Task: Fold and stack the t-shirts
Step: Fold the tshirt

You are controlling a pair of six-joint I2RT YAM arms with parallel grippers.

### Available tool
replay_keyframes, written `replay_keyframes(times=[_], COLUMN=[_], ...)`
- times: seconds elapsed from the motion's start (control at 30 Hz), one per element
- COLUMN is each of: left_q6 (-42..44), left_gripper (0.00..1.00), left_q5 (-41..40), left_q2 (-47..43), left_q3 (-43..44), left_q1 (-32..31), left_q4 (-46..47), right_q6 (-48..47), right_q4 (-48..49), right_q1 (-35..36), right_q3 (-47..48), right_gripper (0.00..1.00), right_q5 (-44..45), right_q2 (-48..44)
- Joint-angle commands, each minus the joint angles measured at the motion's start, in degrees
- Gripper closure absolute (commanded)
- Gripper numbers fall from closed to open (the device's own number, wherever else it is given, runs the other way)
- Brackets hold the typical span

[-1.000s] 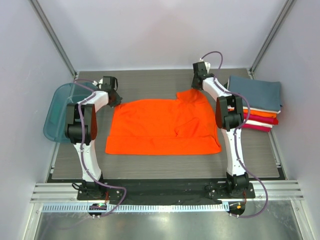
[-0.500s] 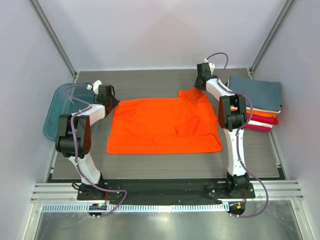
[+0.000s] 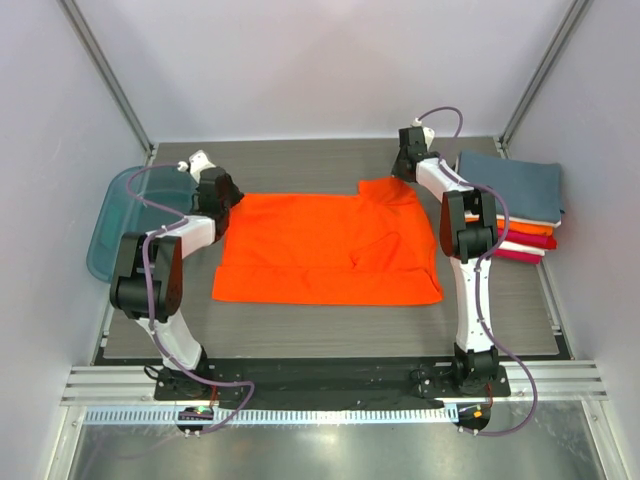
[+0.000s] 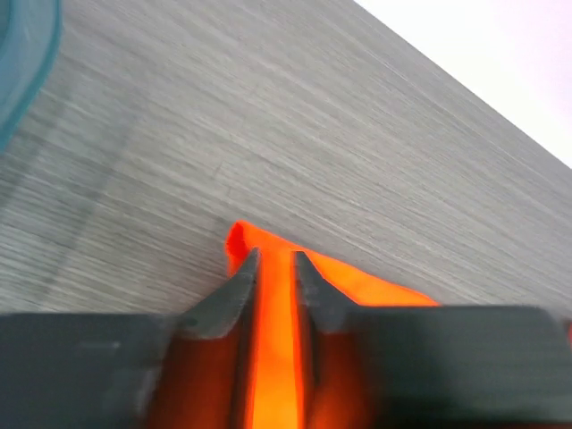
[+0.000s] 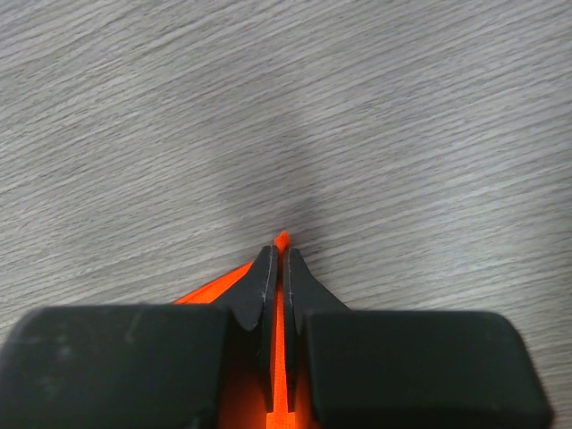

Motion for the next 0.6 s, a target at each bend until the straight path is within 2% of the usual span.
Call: replay_keyframes(times=[0.0, 0.07, 0.13, 0.2, 0.37, 0.57], left_q6=[1.3, -0.1, -0.6, 1.1, 1.5, 0.3], left_gripper=[0.69, 0.49, 0.41, 0.41, 0.47, 0.50], left_q5=[-6.3, -9.0, -12.3, -10.5, -6.2, -4.1], left_q2=[-3.5, -3.3, -2.3, -0.1, 7.2, 13.2], left_q3=[-1.5, -0.5, 2.1, 3.9, 15.9, 21.8], left_q1=[-0.6, -0.6, -0.6, -0.6, -0.6, -0.6], left_q4=[5.6, 2.5, -3.6, -6.6, -18.5, -24.3], right_q6=[0.3, 0.3, 0.4, 0.3, 0.5, 0.3], right_q4=[-1.3, -1.2, -1.2, -1.1, -0.8, -0.9], right_q1=[-0.6, -0.6, -0.7, -0.7, -0.7, -0.8], right_q3=[-1.6, -1.8, -1.9, -1.8, -1.8, -1.9], right_gripper=[0.99, 0.99, 0.99, 0.99, 0.99, 0.99], right_q5=[0.0, -0.1, -0.3, -0.4, -0.8, -1.0], right_q2=[-2.2, -2.3, -2.4, -2.4, -2.3, -2.4])
